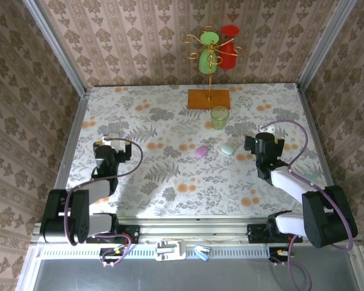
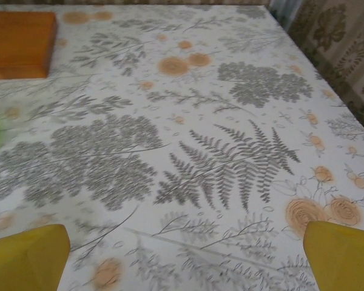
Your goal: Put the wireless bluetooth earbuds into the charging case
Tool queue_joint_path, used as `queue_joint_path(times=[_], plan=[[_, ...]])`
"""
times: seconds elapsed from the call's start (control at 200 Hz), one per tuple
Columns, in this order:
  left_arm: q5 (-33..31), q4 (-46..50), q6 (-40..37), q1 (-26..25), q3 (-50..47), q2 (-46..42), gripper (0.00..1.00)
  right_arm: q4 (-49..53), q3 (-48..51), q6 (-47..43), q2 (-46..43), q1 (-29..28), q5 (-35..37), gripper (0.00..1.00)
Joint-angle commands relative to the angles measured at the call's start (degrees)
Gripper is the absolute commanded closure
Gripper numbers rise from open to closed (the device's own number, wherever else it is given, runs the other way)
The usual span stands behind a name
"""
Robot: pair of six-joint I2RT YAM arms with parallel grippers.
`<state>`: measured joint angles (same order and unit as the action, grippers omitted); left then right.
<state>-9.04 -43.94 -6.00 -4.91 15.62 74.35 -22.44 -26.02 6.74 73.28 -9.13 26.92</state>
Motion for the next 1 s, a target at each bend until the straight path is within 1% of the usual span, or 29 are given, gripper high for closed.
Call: queue_joint_path(times=[0.0, 0.04, 0.07, 0.095, 0.175, 0.215, 0.275, 0.33, 0.385, 0.425, 0.505, 0.995], plan=[[1.9, -7.5, 2.6, 1.2, 1.2, 2.8, 0.00, -15.7, 2.3, -2.1, 3.5, 2.4, -3.7, 0.00], [2.0, -8.7, 2.4, 1.7, 1.9, 5.0, 0.00, -16.6, 2.0, -2.2, 4.9, 3.0, -4.5, 0.00], [2.3, -10.0, 2.4, 2.1, 2.2, 6.6, 0.00, -14.8, 1.2, -2.1, 4.9, 3.2, -4.9, 0.00], [2.3, -11.6, 2.4, 2.1, 2.4, 8.3, 0.00, -14.5, 0.6, -2.5, 5.3, 3.6, -6.7, 0.00], [2.6, -14.9, 2.5, 2.4, 3.1, 13.5, 0.00, -17.4, 0.7, -3.9, 6.1, 4.1, -9.2, 0.00], [2.6, -16.5, 1.9, 2.4, 3.6, 15.6, 0.00, -19.7, 1.2, -4.3, 8.9, 4.5, -10.4, 0.00], [2.8, -10.6, 2.8, 2.5, 5.2, 13.9, 0.00, -23.9, 2.4, -4.6, 11.3, 4.9, -12.3, 0.00], [2.2, -10.4, 2.6, 2.6, 6.3, 15.1, 0.00, -27.0, 3.2, -5.0, 13.0, 5.2, -14.4, 0.00], [2.5, -8.2, 3.4, 2.9, 6.6, 14.5, 0.00, -27.8, 3.3, -4.9, 14.0, 5.6, -15.3, 0.00], [2.4, -9.8, 2.9, 2.9, 6.5, 15.0, 0.00, -28.7, 3.5, -4.5, 14.7, 6.1, -16.0, 0.00], [2.4, -9.5, 2.9, 2.9, 6.5, 14.9, 0.00, -28.5, 3.6, -3.4, 14.6, 7.5, -18.0, 0.00], [1.6, -9.8, 2.8, 2.7, 6.3, 14.8, 0.00, -28.3, 3.5, -3.4, 14.7, 7.6, -18.0, 0.00]])
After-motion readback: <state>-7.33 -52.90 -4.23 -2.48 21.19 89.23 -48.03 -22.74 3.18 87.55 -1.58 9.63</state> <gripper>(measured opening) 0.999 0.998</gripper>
